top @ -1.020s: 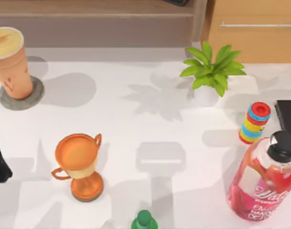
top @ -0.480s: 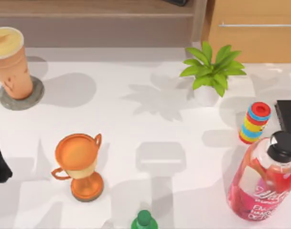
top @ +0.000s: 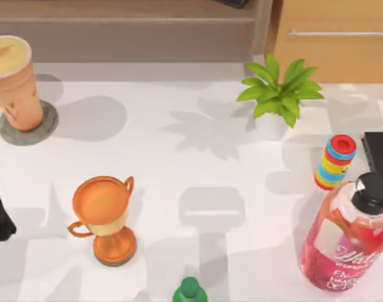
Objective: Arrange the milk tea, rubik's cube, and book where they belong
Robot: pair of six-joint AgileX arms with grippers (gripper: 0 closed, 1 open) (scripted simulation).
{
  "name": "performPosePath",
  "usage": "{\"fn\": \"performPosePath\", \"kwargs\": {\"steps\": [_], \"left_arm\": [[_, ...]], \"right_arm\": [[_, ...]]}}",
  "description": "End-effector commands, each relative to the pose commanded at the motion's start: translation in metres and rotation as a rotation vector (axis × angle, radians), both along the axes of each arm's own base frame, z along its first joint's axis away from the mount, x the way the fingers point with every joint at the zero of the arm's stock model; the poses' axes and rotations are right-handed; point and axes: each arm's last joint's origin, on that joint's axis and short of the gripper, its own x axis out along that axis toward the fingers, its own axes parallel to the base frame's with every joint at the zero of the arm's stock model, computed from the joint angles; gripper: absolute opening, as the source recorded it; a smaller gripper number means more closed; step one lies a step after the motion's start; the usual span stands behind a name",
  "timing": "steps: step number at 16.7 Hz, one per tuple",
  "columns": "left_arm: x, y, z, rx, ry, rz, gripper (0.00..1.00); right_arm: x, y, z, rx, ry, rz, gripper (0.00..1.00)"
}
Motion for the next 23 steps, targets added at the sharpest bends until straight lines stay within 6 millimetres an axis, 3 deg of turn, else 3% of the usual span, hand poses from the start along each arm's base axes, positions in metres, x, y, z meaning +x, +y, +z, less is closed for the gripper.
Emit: {"fn": "performPosePath", "kwargs": {"steps": [3, 6, 8, 10, 13, 17, 19, 21, 23], "left_arm": [[0.0, 0.0, 0.0, 0.0, 0.0, 0.0, 1.0], [0.0, 0.0, 0.0, 0.0, 0.0, 0.0, 1.0], [0.0, 0.0, 0.0, 0.0, 0.0, 0.0, 1.0], [0.0, 0.0, 0.0, 0.0, 0.0, 0.0, 1.0], [0.0, 0.0, 0.0, 0.0, 0.0, 0.0, 1.0], [0.0, 0.0, 0.0, 0.0, 0.0, 0.0, 1.0], [0.0, 0.0, 0.0, 0.0, 0.0, 0.0, 1.0], [0.0, 0.0, 0.0, 0.0, 0.0, 0.0, 1.0], [0.0, 0.0, 0.0, 0.0, 0.0, 0.0, 1.0]], "right_arm": [[-0.031, -0.001, 0.025, 0.093, -0.097, -0.089, 0.0], [-0.079, 0.007, 0.052, 0.274, -0.241, -0.167, 0.0], [-0.111, 0.019, 0.053, 0.458, -0.313, -0.182, 0.0], [-0.137, 0.034, 0.031, 0.689, -0.323, -0.176, 0.0], [-0.165, 0.061, -0.031, 1.044, -0.212, -0.183, 0.0], [-0.196, 0.102, -0.123, 1.395, 0.108, -0.271, 0.0], [-0.211, 0.119, -0.158, 1.492, 0.279, -0.337, 0.0], [-0.22, 0.128, -0.176, 1.534, 0.375, -0.383, 0.0], [-0.221, 0.128, -0.178, 1.539, 0.386, -0.39, 0.0]]}}
